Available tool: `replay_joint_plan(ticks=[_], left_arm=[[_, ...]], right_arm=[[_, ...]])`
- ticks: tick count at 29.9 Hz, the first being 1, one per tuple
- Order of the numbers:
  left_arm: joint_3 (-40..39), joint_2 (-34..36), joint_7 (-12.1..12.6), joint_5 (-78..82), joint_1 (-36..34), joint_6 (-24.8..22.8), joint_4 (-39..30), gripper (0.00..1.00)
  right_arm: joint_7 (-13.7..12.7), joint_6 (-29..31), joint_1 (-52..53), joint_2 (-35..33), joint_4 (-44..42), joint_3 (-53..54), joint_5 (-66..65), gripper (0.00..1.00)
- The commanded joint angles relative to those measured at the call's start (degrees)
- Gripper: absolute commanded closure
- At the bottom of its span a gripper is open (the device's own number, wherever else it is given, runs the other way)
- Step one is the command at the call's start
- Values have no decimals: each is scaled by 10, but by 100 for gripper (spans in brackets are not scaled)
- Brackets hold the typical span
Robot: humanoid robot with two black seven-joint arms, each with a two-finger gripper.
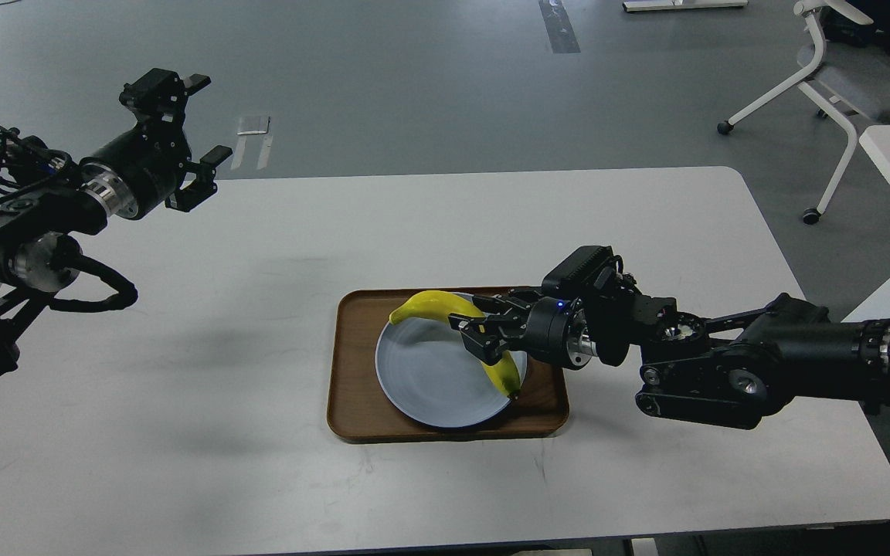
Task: Place banana on plate with both arms
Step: 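Lower the banana onto the plate and open the right gripper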
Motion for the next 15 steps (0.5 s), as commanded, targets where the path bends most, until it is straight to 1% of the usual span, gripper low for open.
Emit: replay_joint_plan(ticks=[1, 2, 5, 7, 8, 9, 10, 11, 14, 15], left_arm=[[0, 1, 0, 0, -1, -1, -1, 2], [0, 0, 0, 0, 0, 0, -1, 2], [0, -1, 0, 0, 0, 0, -1, 2], [-2, -2, 0, -1, -1, 1, -1, 2], [-2, -2, 0, -1, -1, 1, -1, 2], [-3, -4, 2, -3, -1, -1, -1, 2], [-3, -9, 9, -7, 0, 3, -1, 2], [-3, -9, 10, -8, 0, 4, -1, 2], [-9, -13, 7, -10, 3, 28, -1, 2], [-10, -15, 5, -10, 3, 29, -1, 2]], right_arm=[[0, -2, 1, -2, -1, 4, 1, 8], [0, -2, 1, -3, -1, 7, 2, 4], [0, -2, 6, -6, -1, 13, 18, 4], [0, -3, 12, -16, -12, 57, 40, 4], [0, -3, 12, -16, -12, 57, 40, 4], [0, -1, 10, -22, -29, 104, 65, 4], [1, -1, 5, -25, -48, 158, 106, 3], [0, 2, 3, -26, -56, 183, 135, 2], [7, -3, -13, -21, -86, 288, 288, 0], [7, -3, -15, -20, -94, 307, 311, 0]])
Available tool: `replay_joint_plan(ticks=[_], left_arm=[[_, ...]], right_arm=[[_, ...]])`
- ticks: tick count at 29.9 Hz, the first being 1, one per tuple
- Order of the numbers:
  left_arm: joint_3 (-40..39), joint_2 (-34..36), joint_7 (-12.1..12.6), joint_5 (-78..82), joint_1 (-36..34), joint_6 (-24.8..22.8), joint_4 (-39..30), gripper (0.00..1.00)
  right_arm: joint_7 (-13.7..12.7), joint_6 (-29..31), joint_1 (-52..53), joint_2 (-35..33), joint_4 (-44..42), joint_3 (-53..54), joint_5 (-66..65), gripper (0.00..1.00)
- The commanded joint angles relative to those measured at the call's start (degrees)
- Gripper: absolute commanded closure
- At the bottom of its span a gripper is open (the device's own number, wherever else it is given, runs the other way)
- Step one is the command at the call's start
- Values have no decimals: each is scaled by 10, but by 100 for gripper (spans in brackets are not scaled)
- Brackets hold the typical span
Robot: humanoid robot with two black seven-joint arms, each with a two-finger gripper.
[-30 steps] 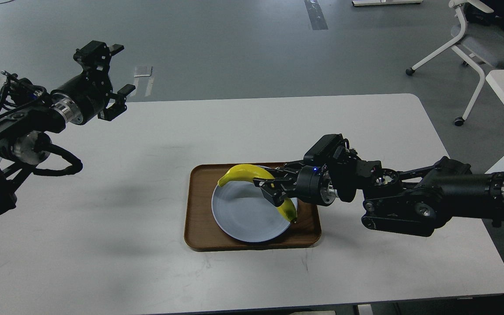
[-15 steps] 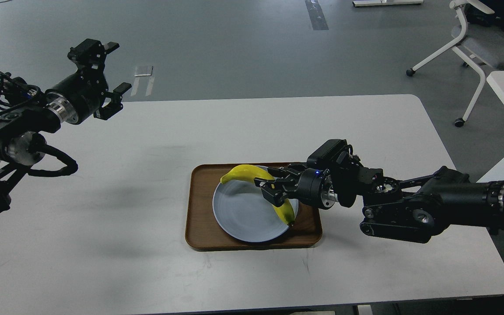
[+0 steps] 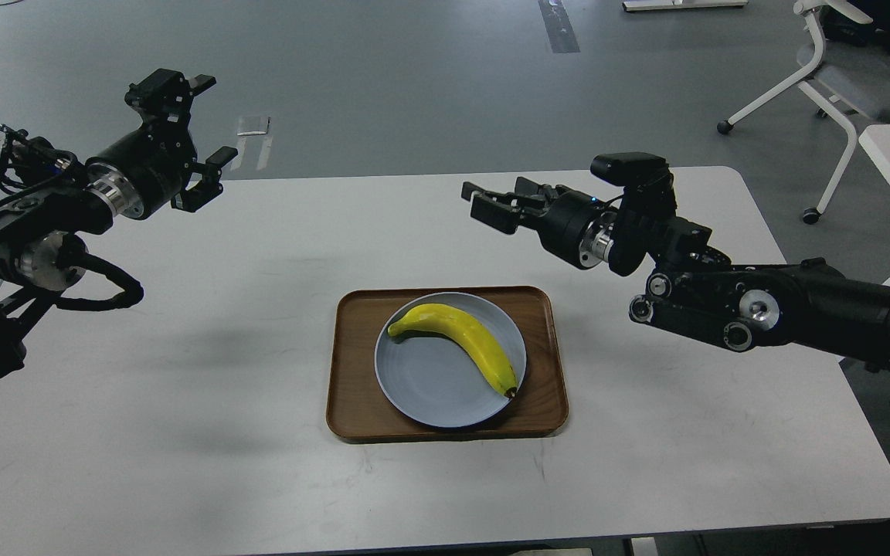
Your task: Place banana on plate with both arms
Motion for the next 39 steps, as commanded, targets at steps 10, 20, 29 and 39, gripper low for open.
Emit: replay_joint_plan(ticks=[10, 20, 29, 39], left_arm=[[-4, -31, -7, -37, 6, 14, 0, 2], [-52, -37, -6, -90, 61, -11, -31, 2], [-53, -35, -6, -89, 63, -14, -34, 2], [-53, -27, -6, -89, 68, -14, -34, 2]], right_arm=[[2, 157, -37, 9, -74, 262, 431, 0], [-10, 313, -48, 10, -119, 286, 460, 0], [-54, 310, -55, 30, -122, 284, 459, 0], [-50, 305, -56, 78, -143, 278, 459, 0]])
